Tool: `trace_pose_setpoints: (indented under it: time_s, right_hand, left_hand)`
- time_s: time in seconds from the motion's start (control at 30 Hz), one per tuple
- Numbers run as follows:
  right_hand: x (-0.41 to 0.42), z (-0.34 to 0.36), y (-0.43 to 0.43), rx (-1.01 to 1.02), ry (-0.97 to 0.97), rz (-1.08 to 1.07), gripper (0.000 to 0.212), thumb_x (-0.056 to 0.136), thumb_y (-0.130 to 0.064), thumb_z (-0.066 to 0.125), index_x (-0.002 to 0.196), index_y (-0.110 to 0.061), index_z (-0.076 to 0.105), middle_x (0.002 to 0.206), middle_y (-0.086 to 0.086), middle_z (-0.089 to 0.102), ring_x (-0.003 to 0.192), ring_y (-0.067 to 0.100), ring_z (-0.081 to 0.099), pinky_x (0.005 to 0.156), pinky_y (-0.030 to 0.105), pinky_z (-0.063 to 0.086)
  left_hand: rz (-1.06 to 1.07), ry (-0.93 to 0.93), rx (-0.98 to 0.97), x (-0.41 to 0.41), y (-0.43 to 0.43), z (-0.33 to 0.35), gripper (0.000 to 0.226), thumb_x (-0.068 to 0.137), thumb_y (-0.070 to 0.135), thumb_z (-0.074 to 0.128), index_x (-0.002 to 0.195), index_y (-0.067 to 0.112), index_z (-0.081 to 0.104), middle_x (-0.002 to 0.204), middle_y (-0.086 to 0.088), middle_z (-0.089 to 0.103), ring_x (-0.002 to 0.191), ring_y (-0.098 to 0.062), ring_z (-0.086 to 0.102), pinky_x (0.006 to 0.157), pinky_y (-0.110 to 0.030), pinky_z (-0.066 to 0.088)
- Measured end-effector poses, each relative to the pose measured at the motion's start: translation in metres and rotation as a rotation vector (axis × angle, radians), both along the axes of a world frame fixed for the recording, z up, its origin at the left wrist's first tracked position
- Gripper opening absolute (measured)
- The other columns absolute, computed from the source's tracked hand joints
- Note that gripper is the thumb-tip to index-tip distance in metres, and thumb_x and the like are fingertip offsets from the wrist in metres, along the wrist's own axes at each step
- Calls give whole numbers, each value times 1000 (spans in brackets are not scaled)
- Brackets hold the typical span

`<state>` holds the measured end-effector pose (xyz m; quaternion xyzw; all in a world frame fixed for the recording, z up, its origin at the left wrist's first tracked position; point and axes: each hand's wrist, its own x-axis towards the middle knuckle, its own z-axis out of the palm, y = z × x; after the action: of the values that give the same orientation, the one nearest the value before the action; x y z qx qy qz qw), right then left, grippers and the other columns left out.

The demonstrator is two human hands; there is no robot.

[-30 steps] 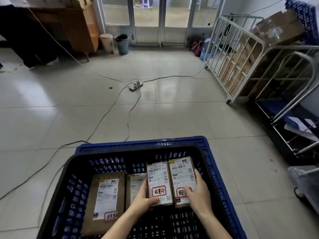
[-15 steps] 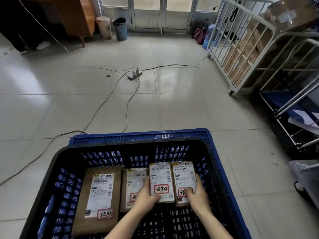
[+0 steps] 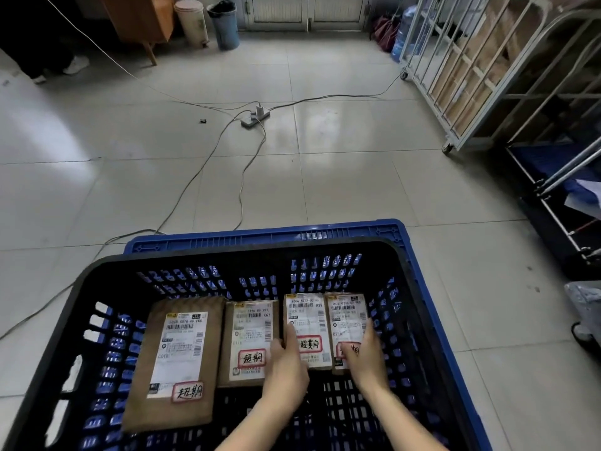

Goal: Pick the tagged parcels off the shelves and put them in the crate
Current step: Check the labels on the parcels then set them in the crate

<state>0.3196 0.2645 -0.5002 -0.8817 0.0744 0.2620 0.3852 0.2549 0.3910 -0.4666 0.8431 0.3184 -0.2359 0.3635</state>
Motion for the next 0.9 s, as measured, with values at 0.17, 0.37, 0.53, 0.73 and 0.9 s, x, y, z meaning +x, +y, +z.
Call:
trace_pose_setpoints:
  time_s: [0.17, 0.37, 0.53, 0.73, 0.9]
  right_hand:
    - [1, -6, -1, -25, -7, 50, 85, 90, -18, 59, 148, -6, -2, 157, 13, 10, 145, 24, 11, 116, 36, 14]
    - [0, -9, -1, -55, -1, 85, 84, 89, -17, 60, 149, -6, 2, 156, 13, 11, 143, 26, 17, 115, 36, 18]
    - [0, -10, -1, -89, -9, 113, 67, 89, -12, 58, 145, -4, 23, 154, 12, 15, 140, 25, 26, 114, 35, 26]
    - [-4, -13, -1, -178, -73, 251, 76, 90, -20, 58, 149, -11, 11, 157, 7, 8, 144, 21, 15, 117, 34, 22]
    - [-9, -18, -2, -349, -106, 465, 80, 91, -22, 57, 149, -11, 3, 159, 4, -8, 146, 20, -5, 119, 34, 8]
  left_hand:
    - [-58, 11, 115, -4, -10, -5, 72, 94, 7, 41, 149, 20, -4, 147, -15, 13, 138, -31, 16, 109, -39, 31]
    - [-103, 6, 231, -5, -9, -11, 75, 92, 13, 48, 149, 17, -1, 149, -14, 14, 136, -28, 22, 111, -37, 28]
    - [-135, -5, 234, -8, -7, -15, 79, 90, 12, 54, 149, 18, 0, 150, -14, 15, 137, -27, 21, 113, -36, 28]
    - [-259, -36, 361, -11, -3, -20, 81, 92, 13, 52, 149, 13, -5, 157, -12, 3, 144, -29, 10, 117, -37, 16]
    - [-357, -80, 421, -10, 4, -27, 75, 95, 15, 48, 149, 9, -4, 159, -10, -2, 146, -26, 3, 119, -36, 9]
